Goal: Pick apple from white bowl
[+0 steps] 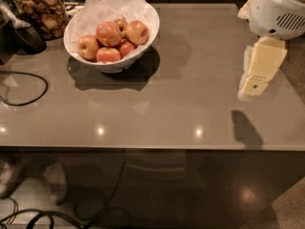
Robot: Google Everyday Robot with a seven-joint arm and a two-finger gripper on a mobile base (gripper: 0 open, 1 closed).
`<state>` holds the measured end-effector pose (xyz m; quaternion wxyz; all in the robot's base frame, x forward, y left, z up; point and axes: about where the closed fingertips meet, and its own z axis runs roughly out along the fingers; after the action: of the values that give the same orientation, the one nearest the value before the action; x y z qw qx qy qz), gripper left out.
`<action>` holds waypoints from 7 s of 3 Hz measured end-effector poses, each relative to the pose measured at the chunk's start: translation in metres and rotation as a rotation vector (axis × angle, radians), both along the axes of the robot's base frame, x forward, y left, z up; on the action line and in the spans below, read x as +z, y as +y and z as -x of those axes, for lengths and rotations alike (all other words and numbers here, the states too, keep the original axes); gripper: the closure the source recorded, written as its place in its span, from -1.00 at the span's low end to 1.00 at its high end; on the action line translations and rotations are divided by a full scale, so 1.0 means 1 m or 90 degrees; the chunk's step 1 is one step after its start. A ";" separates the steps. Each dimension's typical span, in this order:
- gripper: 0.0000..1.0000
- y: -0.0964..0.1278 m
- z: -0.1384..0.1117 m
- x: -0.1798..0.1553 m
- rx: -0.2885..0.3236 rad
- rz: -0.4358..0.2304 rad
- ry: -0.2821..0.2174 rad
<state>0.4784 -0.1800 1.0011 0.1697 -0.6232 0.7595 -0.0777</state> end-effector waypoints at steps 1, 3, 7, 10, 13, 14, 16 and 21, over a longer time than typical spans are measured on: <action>-1.00 0.010 -0.018 -0.016 -0.042 -0.033 0.049; -1.00 0.041 -0.056 -0.016 -0.096 -0.066 0.071; -1.00 0.118 -0.102 0.036 -0.058 -0.136 0.034; -1.00 0.163 -0.167 0.056 -0.068 -0.195 -0.015; -1.00 0.231 -0.204 0.054 -0.050 -0.244 -0.002; -1.00 0.248 -0.214 0.047 -0.053 -0.236 0.007; -1.00 0.254 -0.239 0.026 -0.088 -0.215 0.009; -0.42 0.273 -0.256 -0.002 -0.076 -0.197 0.026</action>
Offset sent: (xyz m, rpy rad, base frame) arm 0.0846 0.0661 -0.0225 0.0991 0.2246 -0.2353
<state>0.7340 0.0932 0.9992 0.2430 -0.5447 0.8015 0.0428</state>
